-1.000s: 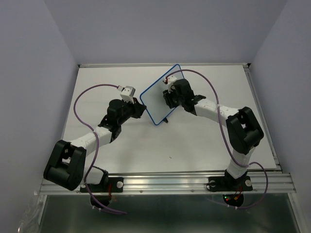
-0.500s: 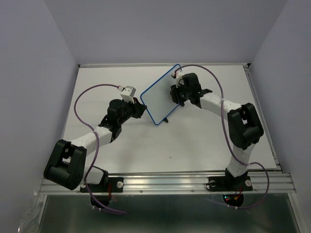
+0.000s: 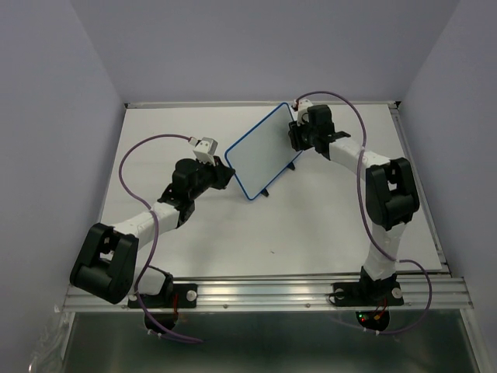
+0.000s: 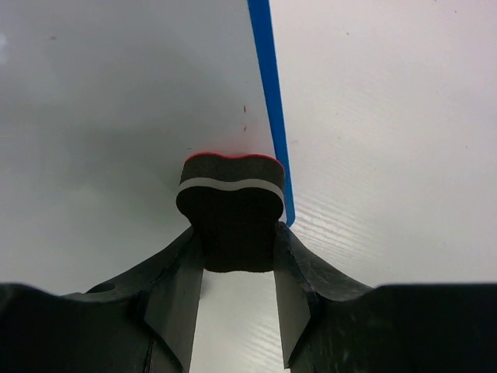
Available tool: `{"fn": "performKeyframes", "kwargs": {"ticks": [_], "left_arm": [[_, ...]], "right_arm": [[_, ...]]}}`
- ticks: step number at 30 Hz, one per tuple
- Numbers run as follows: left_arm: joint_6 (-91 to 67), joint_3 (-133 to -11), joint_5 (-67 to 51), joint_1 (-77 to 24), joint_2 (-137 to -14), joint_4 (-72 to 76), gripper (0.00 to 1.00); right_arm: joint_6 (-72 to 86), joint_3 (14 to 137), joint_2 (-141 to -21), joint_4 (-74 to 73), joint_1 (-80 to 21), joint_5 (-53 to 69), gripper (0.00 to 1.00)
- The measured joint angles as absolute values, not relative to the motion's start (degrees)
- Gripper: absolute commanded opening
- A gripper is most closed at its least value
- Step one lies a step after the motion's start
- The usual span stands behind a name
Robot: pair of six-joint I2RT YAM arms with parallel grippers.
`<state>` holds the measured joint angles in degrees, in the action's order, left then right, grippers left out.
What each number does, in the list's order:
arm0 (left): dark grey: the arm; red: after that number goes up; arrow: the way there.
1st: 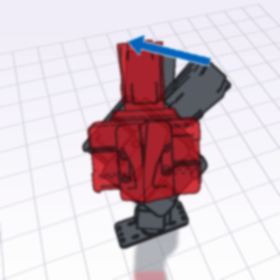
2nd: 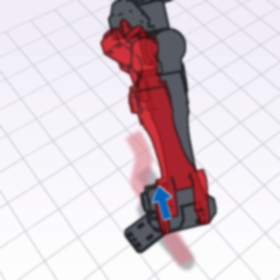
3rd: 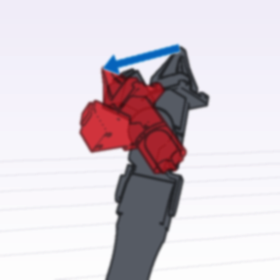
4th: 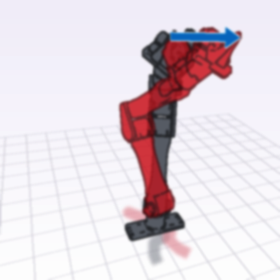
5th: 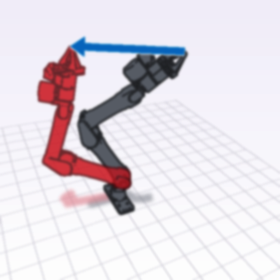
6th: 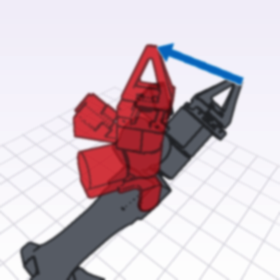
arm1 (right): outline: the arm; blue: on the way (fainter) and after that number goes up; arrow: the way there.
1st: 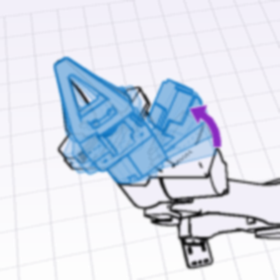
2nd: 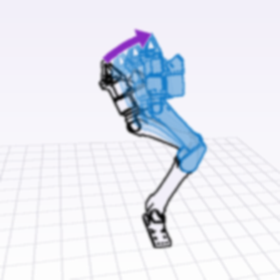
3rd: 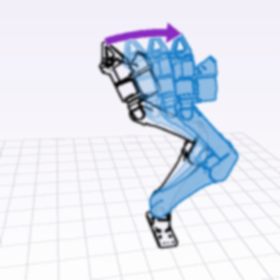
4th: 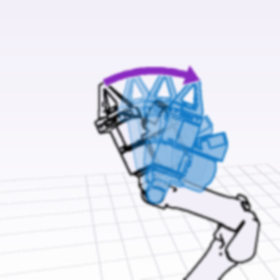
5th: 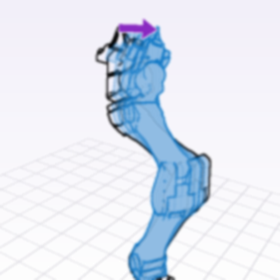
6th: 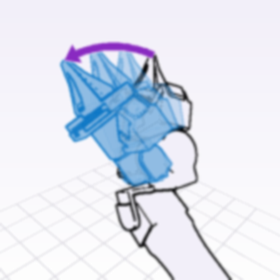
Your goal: Erase the whiteboard
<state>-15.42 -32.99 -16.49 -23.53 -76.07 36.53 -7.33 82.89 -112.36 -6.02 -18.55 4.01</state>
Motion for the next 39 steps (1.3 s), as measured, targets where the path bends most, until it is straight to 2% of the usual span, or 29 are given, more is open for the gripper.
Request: {"fn": "performKeyframes", "kwargs": {"ticks": [11, 23, 32, 39], "left_arm": [[-15.3, -33.8, -16.3, -23.6, -77.1, 36.4, 0.0], [-15.3, -33.8, -15.7, -23.6, -77.3, 36.4, 0.0], [-15.6, -33.9, -15.0, -23.8, -77.3, 36.3, 0.0], [-15.7, -36.8, -14.1, -24.3, -77.9, 32.1, 0.4]], "right_arm": [[-7.5, 79.5, -108.9, -5.6, -19.9, 15.1, 0.01], [-1.3, 73.0, -104.2, -4.8, -37.9, 14.2, 0.01], [3.6, 72.8, -103.5, -4.7, -41.0, 12.6, 0.01], [7.1, 69.0, -94.6, -6.2, -40.9, 4.8, 0.01]]}}
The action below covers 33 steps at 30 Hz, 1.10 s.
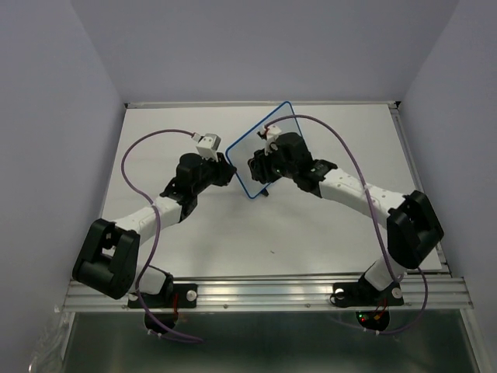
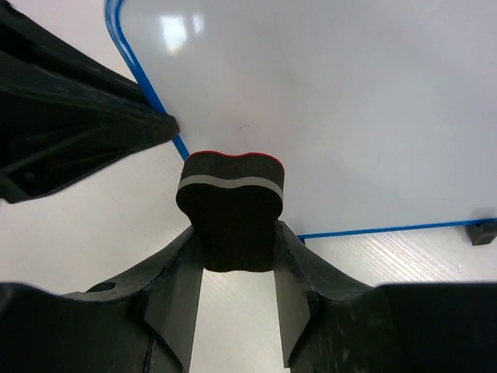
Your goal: Erase the whiteboard
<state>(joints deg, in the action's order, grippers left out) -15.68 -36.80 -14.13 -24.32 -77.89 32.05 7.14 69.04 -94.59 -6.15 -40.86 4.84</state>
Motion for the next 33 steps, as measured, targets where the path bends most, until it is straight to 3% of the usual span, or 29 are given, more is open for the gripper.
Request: {"fn": "performKeyframes", "kwargs": {"ticks": [7, 10, 16, 18, 20, 23, 25, 27, 29, 33], "left_arm": [[-15.2, -37.8, -12.8, -24.4, -77.8, 26.0, 0.88], [-15.2, -37.8, -11.2, -24.4, -75.6, 22.6, 0.98], [-16.3, -37.7, -6.6, -24.4, -64.1, 17.9, 0.99], [-18.7, -37.3, -2.2, -24.5, -59.1, 15.7, 0.99], [-21.8, -36.9, 2.6, -24.6, -54.8, 11.7, 0.99], [-27.3, -36.7, 11.4, -24.7, -47.7, 4.3, 0.99], [-32.4, -36.3, 17.9, -24.7, -42.5, -0.8, 0.99], [-36.5, -36.2, 22.5, -24.7, -38.4, -5.2, 0.99], [-40.0, -36.2, 26.1, -24.7, -35.7, -8.8, 0.99], [-45.7, -36.3, 30.7, -24.7, -33.6, -15.5, 0.99]], "right_arm": [[12.9, 63.9, -81.0, -7.4, -32.1, 1.1, 0.01], [14.6, 61.0, -76.3, -8.0, -24.9, -0.6, 0.01], [19.2, 55.6, -72.2, -10.3, -11.7, -4.2, 0.03], [20.7, 54.3, -72.8, -11.5, -9.5, -5.4, 0.09], [22.4, 52.5, -74.5, -12.1, -8.3, -6.3, 0.01], [23.8, 50.0, -77.0, -12.8, -7.8, -6.5, 0.02], [24.8, 48.2, -80.3, -13.8, -7.6, -6.6, 0.14], [25.5, 47.4, -82.4, -14.3, -7.5, -6.6, 0.15], [26.0, 46.8, -84.9, -15.2, -7.4, -6.8, 0.21], [27.3, 46.8, -87.8, -15.2, -7.3, -7.5, 0.46]]}}
